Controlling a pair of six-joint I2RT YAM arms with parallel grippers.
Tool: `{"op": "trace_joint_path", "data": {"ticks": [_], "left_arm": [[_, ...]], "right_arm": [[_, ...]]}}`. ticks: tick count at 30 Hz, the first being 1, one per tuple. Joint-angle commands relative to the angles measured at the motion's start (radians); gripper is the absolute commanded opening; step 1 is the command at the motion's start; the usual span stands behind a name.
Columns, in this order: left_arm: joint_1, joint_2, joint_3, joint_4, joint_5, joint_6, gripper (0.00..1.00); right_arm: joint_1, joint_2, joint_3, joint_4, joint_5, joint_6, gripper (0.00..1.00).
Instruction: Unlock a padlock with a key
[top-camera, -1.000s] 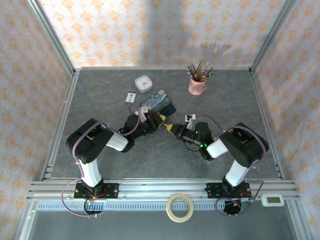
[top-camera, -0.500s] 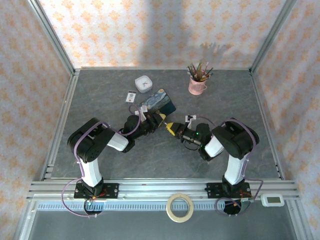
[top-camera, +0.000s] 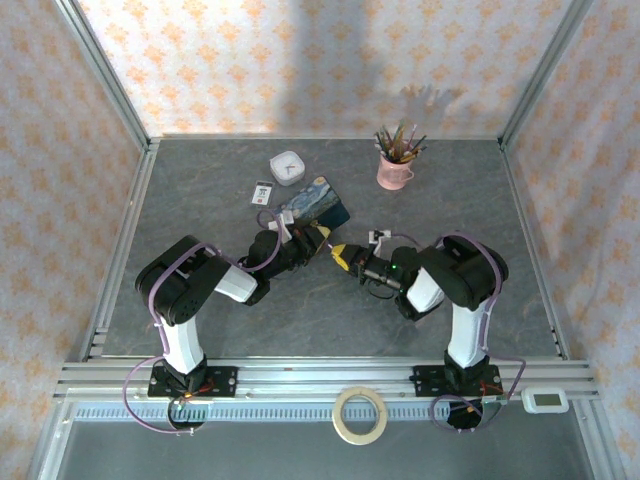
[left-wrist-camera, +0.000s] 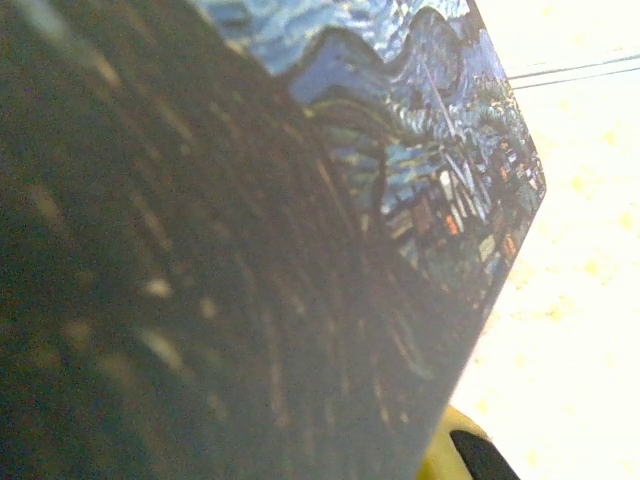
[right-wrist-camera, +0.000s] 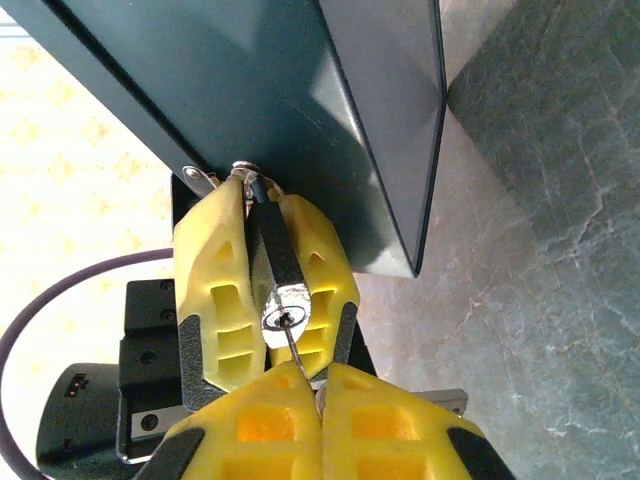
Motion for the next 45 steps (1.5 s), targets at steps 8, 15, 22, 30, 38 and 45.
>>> {"op": "trace_joint_path", "data": {"ticks": [8,15,22,30,38,45], "left_arm": [[-0.087,0.003,0.017,0.141,0.111,-0.097,0.0],[-0.087,-0.015,0.022,0.119,0.099,-0.113,0.0],[-0.087,-0.031,0.029,0.091,0.095,-0.11,0.0],[-0.091,-0.026,0.026,0.115,0.093,-0.088,0.0],[-0.101,-0.025,0.032,0.098,0.081,-0.082,0.0],[-0.112,-0.025,0.058,0.04,0.075,-0.078,0.0]], "right_arm": [[0.004,0.074,0.08,0.281,-0.097,-0.162,0.0],[0.004,0.035,0.066,0.186,-0.066,-0.272,0.0],[0.003,-0.02,0.048,0.058,0.002,-0.333,0.0],[0.001,0.004,0.059,0.15,0.038,-0.007,0.0],[0.013,0.005,0.026,0.241,0.13,0.184,0.0],[0.039,-0.031,0.056,0.164,0.129,0.054,0.0]]}}
